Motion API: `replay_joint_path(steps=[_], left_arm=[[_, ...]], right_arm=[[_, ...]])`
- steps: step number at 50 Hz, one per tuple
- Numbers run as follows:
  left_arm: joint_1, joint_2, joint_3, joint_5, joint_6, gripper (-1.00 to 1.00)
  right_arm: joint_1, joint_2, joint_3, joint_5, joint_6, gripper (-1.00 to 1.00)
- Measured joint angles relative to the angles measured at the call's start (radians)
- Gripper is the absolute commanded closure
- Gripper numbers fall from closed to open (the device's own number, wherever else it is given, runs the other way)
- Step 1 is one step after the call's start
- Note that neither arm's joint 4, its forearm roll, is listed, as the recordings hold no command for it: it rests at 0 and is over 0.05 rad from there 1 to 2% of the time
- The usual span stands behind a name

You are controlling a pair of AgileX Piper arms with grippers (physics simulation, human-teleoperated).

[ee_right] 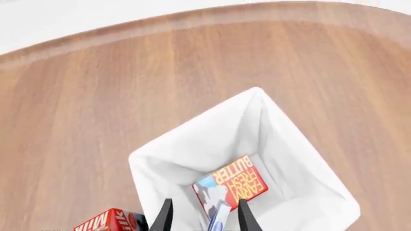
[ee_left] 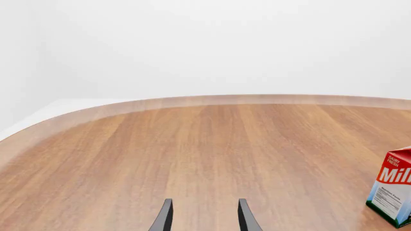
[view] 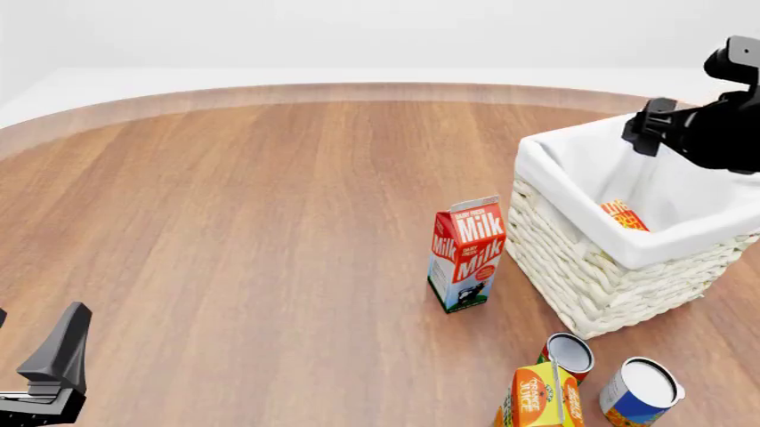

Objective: Pick up the cream cheese box and the butter, and put them in the basket.

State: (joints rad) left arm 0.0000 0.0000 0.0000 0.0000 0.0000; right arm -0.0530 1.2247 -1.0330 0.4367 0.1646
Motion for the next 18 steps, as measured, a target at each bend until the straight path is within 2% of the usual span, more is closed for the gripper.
replay_joint_path(steps=[18], left_arm=[[0.000,0.000,0.000,0.000,0.000,-1.00]], right_arm=[[0.047,-0.089,-0.126,0.136,-0.039,-1.00]])
